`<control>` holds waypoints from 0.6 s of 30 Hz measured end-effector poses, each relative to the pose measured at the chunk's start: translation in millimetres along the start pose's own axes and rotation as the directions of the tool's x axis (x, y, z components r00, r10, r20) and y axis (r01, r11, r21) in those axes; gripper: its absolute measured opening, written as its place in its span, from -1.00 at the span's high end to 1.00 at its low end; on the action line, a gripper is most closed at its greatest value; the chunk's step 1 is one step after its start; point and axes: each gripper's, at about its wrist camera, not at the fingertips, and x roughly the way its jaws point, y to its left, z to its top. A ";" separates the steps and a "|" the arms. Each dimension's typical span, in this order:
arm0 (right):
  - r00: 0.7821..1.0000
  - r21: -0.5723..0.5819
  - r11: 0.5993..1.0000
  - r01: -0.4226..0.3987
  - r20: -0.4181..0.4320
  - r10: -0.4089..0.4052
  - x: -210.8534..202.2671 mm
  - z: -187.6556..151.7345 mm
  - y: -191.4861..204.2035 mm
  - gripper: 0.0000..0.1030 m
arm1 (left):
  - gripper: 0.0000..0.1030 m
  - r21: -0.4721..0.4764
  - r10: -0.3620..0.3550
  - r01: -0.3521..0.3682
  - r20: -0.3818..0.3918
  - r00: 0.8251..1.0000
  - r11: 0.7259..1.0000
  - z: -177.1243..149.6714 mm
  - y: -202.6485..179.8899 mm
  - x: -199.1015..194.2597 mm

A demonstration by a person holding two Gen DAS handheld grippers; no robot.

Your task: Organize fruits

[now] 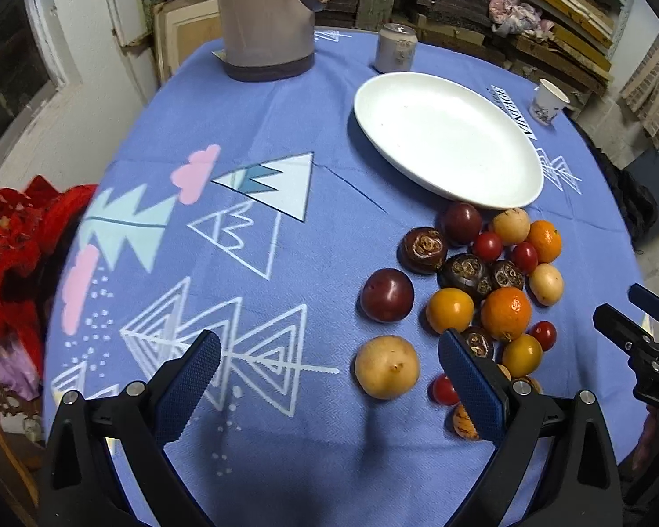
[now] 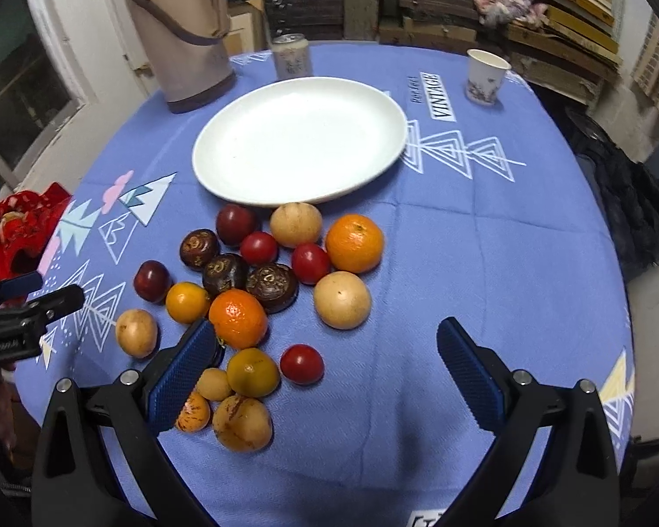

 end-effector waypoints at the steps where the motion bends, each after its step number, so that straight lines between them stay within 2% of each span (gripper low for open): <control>1: 1.000 0.000 1.000 -0.005 -0.005 0.005 2.7 -1.4 -2.4 -0.92 | -0.93 0.007 -0.011 0.011 -0.016 1.000 1.000 -1.6 0.8 6.7; 7: 1.000 0.000 1.000 -0.017 -0.021 0.017 12.2 -7.6 -11.1 -0.92 | -0.93 -0.007 -0.082 0.082 -0.108 0.991 0.997 -11.2 1.4 34.5; 10: 0.999 0.018 1.000 -0.012 -0.046 0.013 20.0 -10.1 -15.1 -0.92 | -0.93 0.013 -0.052 0.054 -0.128 0.990 0.998 -12.2 -2.0 43.0; 13: 0.997 0.048 0.998 -0.049 -0.061 0.052 26.4 -11.0 -19.6 -0.92 | -0.92 0.048 -0.037 0.046 -0.160 0.986 0.998 -14.2 -7.8 53.5; 14: 0.996 0.055 0.997 -0.055 -0.064 0.058 27.7 -10.8 -20.3 -0.92 | -0.83 0.065 -0.034 0.046 -0.170 0.985 0.997 -15.5 -10.5 57.1; 18: 0.995 0.045 0.997 -0.054 -0.080 0.058 31.4 -8.4 -20.4 -0.92 | -0.67 0.134 -0.018 0.045 -0.195 0.981 0.990 -18.9 -20.5 71.8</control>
